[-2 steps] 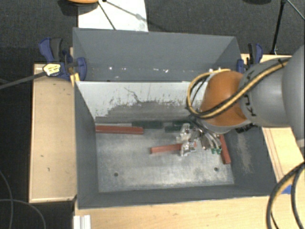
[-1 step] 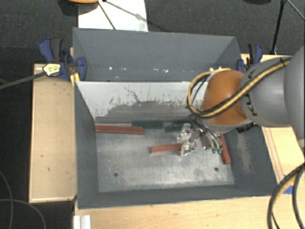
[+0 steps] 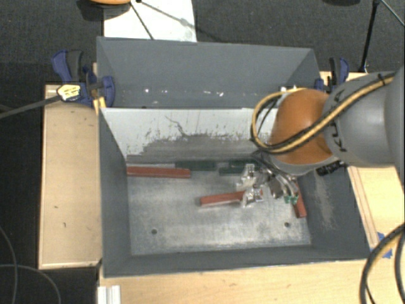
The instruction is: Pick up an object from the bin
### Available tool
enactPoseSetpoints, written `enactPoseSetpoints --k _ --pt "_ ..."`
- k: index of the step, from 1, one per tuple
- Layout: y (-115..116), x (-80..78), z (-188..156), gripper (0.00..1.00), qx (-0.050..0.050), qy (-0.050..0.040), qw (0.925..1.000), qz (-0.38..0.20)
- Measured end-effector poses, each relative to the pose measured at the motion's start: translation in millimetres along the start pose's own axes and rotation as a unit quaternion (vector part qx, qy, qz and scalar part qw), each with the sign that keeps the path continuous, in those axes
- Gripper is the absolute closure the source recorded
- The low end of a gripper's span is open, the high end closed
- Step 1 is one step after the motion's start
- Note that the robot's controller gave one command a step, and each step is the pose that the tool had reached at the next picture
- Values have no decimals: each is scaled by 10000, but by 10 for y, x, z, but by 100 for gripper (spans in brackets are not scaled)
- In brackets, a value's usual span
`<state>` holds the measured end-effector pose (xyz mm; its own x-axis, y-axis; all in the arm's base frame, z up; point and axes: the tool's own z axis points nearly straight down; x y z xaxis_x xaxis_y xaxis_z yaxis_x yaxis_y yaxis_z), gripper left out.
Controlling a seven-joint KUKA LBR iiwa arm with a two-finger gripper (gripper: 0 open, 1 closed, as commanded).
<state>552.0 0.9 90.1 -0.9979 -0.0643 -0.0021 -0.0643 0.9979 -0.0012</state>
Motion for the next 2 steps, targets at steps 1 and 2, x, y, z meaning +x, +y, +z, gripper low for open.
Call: enactPoseSetpoints --k 1,2 --pt "7 6 -200 100 -5 12 10000 -7" --pt "9 0 -370 100 -6 3 10000 -12"
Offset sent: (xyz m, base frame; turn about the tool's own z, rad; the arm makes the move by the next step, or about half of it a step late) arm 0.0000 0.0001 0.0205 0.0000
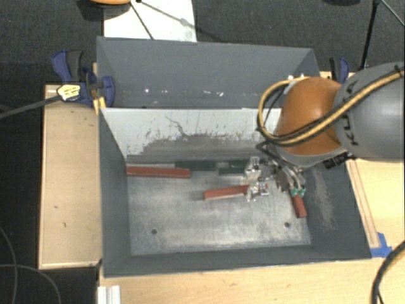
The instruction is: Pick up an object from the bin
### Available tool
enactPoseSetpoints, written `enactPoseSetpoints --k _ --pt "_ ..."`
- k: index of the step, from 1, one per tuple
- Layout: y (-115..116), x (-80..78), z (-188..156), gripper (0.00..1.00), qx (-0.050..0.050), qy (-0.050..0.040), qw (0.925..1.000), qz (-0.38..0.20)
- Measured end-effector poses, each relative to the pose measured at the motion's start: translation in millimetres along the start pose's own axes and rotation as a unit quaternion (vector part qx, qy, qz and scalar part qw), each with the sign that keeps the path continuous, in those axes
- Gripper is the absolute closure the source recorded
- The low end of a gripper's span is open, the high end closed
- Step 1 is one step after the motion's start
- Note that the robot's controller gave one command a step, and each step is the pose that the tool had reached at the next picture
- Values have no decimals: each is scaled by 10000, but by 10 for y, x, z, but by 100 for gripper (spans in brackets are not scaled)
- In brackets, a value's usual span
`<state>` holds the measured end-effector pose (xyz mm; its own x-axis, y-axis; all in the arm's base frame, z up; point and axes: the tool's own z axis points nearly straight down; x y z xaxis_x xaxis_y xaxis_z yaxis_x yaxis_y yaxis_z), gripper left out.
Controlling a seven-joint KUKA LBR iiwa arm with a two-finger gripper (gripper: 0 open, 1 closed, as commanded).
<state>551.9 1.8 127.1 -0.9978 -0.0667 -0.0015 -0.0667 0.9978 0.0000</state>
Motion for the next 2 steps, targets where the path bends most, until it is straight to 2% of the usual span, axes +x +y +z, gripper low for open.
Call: enactPoseSetpoints --k 1,2 --pt "0 -7 -127 100 2 -16 10000 -7" --pt "0 4 -239 100 -1 13 10000 -9"
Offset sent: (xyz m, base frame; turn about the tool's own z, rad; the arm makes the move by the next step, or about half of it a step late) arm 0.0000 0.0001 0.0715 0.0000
